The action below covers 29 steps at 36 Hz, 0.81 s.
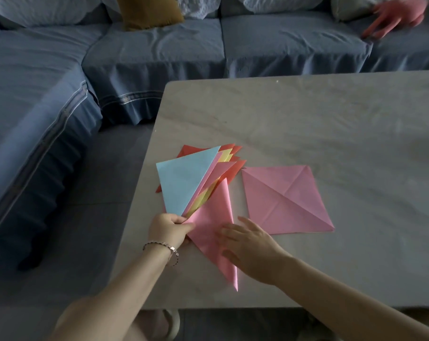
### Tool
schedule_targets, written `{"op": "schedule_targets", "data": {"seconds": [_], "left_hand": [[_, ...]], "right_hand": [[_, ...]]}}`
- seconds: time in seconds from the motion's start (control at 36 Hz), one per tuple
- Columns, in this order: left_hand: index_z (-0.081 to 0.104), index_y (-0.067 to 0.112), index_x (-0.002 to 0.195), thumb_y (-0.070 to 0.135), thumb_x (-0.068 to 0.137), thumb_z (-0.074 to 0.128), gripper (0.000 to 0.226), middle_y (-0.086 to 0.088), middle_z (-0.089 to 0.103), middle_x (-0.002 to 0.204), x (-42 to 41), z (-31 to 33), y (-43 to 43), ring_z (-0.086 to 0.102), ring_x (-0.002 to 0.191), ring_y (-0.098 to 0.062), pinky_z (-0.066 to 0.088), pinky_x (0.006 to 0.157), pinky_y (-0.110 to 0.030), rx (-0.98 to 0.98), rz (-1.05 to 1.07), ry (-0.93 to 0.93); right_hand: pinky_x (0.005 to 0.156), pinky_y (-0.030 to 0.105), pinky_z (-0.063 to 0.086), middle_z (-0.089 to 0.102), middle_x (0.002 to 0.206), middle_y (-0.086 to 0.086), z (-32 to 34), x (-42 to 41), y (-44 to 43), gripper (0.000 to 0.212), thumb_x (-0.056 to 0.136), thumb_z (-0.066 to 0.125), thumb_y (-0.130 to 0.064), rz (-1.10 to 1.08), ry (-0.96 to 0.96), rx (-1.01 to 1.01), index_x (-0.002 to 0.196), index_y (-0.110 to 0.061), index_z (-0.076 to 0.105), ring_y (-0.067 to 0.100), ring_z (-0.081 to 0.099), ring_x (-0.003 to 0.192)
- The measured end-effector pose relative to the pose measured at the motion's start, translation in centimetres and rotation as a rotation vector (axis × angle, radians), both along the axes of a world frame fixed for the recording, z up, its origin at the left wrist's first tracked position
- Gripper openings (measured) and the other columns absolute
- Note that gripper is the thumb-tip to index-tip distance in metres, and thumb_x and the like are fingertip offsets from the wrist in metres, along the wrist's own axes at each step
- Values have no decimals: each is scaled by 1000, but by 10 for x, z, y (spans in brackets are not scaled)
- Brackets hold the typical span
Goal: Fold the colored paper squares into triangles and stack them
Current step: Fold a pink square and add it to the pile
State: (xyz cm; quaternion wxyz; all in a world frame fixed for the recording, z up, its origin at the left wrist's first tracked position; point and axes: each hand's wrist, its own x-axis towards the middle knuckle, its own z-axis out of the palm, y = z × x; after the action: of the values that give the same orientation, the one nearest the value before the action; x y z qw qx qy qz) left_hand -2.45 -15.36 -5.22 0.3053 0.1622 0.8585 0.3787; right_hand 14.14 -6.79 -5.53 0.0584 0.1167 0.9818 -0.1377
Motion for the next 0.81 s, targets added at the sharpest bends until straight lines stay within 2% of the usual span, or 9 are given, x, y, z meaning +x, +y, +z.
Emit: {"op": "schedule_targets", "data": {"seconds": [0.14,0.25,0.31,0.33,0.39,0.5,0.58,0.69,0.81], "left_hand": [[72,12,75,13,69,74,6,4,66,65,0,0,1,66,69,-21,52,74,-27,-16,-10,11],[72,10,74,13,69,75,6,0,67,67,-1,1,1,67,73,-23,55,79,-34,-2,-10,-25],[73,15,65,16,69,76,5,-3,68,64,-1,2,1,68,72,-25,55,77,-35,-6,-19,-26],[71,19,56,18,69,76,14,-3,69,61,-1,2,0,68,70,-25,56,75,-35,-8,-24,-22],[68,28,44,17,68,76,28,-5,69,59,-1,2,1,68,69,-29,57,73,-38,-7,-28,-15],[65,37,39,11,68,74,40,-7,70,61,-1,1,1,68,72,-33,56,74,-43,-19,-26,-17],[65,23,44,10,70,73,30,-10,70,64,-1,2,1,67,65,-30,56,73,-40,-19,-25,-13],[63,17,53,8,73,70,22,-8,63,53,0,2,1,56,39,-15,48,55,-23,-16,-30,-17],[63,16,50,7,71,70,23,-4,58,45,0,1,1,52,33,-11,43,50,-20,-16,-24,-7]], "right_hand": [[102,30,-21,21,153,-7,-4,4,8,45,100,26,-35,-169,-44,19,144,-22,29,7,9,142],[104,33,-21,18,154,-5,-3,-4,14,50,100,15,-39,-225,-96,38,145,-20,24,12,4,143],[110,35,-15,18,154,-6,-1,-12,18,55,98,8,-43,-242,-115,60,145,-22,25,13,2,144],[112,36,-12,18,154,-7,-1,-16,20,57,97,5,-44,-258,-122,64,144,-22,26,13,1,144],[114,38,-8,17,154,-7,0,-25,27,51,100,12,-40,-297,-145,63,144,-21,26,13,-1,143],[115,39,-5,19,154,-8,0,-40,41,48,101,18,-36,-371,-137,67,145,-20,26,14,-2,143],[115,38,-3,20,153,-9,0,-49,49,47,101,19,-35,-389,-131,79,144,-20,28,15,-2,143],[115,37,3,26,151,-9,0,-59,59,47,100,19,-36,-399,-125,127,143,-19,32,15,0,143],[114,34,8,30,149,-8,0,-62,62,46,100,21,-36,-384,-131,134,141,-18,35,15,2,143]]}}
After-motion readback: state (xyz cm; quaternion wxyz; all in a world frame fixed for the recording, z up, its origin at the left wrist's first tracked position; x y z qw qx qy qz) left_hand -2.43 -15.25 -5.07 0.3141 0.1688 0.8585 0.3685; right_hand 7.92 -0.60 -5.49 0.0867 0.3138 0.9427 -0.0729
